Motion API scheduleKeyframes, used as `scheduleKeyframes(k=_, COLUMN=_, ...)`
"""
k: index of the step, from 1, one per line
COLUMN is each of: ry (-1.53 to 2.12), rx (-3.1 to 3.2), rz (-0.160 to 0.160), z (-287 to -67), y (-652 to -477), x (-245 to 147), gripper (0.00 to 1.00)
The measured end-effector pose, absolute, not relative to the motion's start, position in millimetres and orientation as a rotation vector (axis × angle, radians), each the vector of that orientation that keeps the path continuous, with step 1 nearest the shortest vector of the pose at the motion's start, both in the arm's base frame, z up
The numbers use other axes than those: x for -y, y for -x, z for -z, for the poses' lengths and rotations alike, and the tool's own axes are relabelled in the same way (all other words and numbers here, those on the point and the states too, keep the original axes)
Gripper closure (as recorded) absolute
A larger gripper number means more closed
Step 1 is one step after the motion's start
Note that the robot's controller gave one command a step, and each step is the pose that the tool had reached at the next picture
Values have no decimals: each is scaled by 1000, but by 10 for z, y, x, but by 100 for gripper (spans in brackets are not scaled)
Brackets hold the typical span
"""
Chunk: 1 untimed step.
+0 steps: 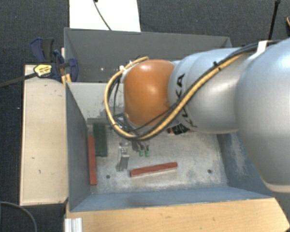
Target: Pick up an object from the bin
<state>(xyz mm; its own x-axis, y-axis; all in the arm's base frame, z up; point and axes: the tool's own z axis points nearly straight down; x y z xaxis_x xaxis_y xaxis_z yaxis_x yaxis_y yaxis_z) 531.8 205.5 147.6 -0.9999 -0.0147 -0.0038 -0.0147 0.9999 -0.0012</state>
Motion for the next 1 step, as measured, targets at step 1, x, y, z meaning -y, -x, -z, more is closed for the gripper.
scheduleKeyframes(k=1, ry=222, rx=-3139, rz=4, z=-757, y=-5187, x=-1496, gripper=0)
